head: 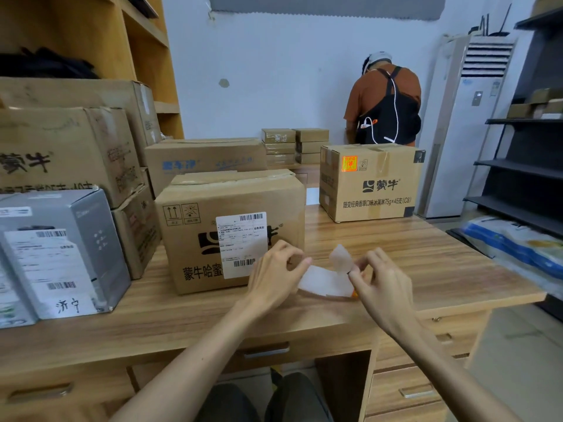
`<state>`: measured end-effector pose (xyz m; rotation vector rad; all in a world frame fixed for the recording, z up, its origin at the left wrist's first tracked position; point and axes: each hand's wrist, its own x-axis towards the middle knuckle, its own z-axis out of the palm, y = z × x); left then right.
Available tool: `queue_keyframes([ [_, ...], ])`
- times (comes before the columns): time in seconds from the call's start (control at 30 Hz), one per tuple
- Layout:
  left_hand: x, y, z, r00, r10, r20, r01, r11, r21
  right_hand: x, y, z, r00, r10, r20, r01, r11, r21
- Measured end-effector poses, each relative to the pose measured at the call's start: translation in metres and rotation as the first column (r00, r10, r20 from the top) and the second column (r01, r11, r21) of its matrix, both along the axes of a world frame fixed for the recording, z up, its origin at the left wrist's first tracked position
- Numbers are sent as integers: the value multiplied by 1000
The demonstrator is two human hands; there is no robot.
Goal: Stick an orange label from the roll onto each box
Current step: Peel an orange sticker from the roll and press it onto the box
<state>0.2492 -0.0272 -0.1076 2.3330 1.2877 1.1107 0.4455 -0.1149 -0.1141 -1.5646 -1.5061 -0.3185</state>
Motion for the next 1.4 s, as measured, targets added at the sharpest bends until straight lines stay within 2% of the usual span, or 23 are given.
queue_keyframes([
  [0.17,-20,-12,20,958,-24,287,55,993,-103,-42,19,6,968,19,252,-49,992,116],
  [0.3,-37,-19,32,937,-4,349,55,989,-137,-79,31,10,897,-68,438,-49,967,250],
  [0.43,-55,-21,38,904,76,421,-7,986,-164,-108,42,11,857,-69,511,-105,947,304],
  [0.57,-81,-20,46,884,144,446,-82,984,-156,-123,45,17,872,-5,490,-173,932,318],
  [0.7,-115,-19,56,872,160,462,-111,985,-133,-131,47,28,913,172,370,-278,926,255],
  [0.8,-138,-26,65,879,57,474,4,992,-128,-142,54,38,917,398,35,-399,906,141],
  [0.87,-152,-27,68,887,24,461,35,992,-119,-150,61,46,842,508,-181,-496,862,107],
  [0.97,-171,-26,70,893,24,450,23,995,-98,-164,71,54,686,613,-393,-639,765,79],
  [1.03,-182,-22,69,908,42,417,-11,997,-78,-173,76,55,629,631,-454,-691,721,45],
  [1.1,-191,-17,66,924,67,375,-56,998,-41,-180,80,58,609,640,-469,-714,700,28],
  [1.17,-198,-14,65,936,103,335,-115,993,14,-186,84,62,621,662,-420,-715,697,42],
  [1.3,-203,-10,68,938,167,304,-215,968,132,-200,92,71,814,575,-76,-569,818,87],
  [1.4,-206,-1,70,933,186,308,-244,956,161,-211,102,76,863,504,41,-505,854,125],
])
